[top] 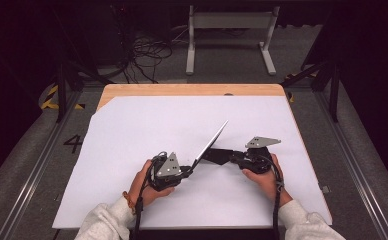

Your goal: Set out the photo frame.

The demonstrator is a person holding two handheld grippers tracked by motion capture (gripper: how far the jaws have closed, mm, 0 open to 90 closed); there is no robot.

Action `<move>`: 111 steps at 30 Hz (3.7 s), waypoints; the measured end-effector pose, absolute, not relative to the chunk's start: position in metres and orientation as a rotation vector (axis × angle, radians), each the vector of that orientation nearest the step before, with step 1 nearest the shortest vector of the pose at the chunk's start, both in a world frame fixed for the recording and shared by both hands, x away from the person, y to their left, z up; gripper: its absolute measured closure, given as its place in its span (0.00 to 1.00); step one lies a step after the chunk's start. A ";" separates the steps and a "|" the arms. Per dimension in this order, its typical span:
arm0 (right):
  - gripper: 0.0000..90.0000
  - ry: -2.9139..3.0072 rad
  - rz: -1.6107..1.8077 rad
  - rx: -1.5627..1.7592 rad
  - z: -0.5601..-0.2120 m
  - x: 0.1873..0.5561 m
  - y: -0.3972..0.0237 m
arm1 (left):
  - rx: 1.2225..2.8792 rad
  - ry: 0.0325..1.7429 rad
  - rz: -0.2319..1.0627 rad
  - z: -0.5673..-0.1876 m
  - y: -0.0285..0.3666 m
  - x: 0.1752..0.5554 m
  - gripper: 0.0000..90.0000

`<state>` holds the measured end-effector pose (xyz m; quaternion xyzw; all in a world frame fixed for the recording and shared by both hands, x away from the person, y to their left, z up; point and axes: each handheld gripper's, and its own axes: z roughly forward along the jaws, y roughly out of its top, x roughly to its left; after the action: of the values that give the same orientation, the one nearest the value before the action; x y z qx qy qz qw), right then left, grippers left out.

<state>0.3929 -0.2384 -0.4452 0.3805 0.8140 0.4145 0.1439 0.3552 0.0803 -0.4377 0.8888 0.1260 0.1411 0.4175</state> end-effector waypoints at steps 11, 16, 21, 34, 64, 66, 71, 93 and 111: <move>0.69 2.347 1.196 1.013 -0.434 0.382 -0.242 | 2.265 0.259 0.371 -0.438 0.078 0.352 0.90; 0.75 2.355 1.197 1.015 -0.436 0.380 -0.244 | 2.306 0.250 0.363 -0.443 0.081 0.352 0.93; 0.84 2.332 1.264 0.960 -0.424 0.371 -0.245 | 2.322 0.255 0.365 -0.447 0.080 0.353 0.96; 0.98 2.317 1.365 0.791 -0.406 0.359 -0.206 | 2.302 0.247 0.322 -0.449 0.078 0.355 0.95; 0.83 2.297 1.275 0.848 -0.411 0.366 -0.220 | 2.290 0.210 0.316 -0.449 0.059 0.351 0.95; 0.77 2.291 1.264 0.866 -0.412 0.367 -0.225 | 2.293 0.214 0.317 -0.449 0.059 0.351 0.95; 0.71 2.315 1.391 0.793 -0.396 0.345 -0.230 | 2.291 0.214 0.323 -0.450 0.055 0.350 0.95; 0.45 2.339 1.397 0.759 -0.401 0.319 -0.192 | 2.255 0.190 0.288 -0.454 0.037 0.352 0.96; 0.55 2.239 1.356 0.929 -0.409 0.327 -0.180 | 2.217 0.323 0.325 -0.443 0.105 0.359 0.91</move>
<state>0.3267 -0.1800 -0.4088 0.3290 0.7928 0.4800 0.1812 0.3591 0.1052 -0.4435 0.8864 0.1292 0.1299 0.4250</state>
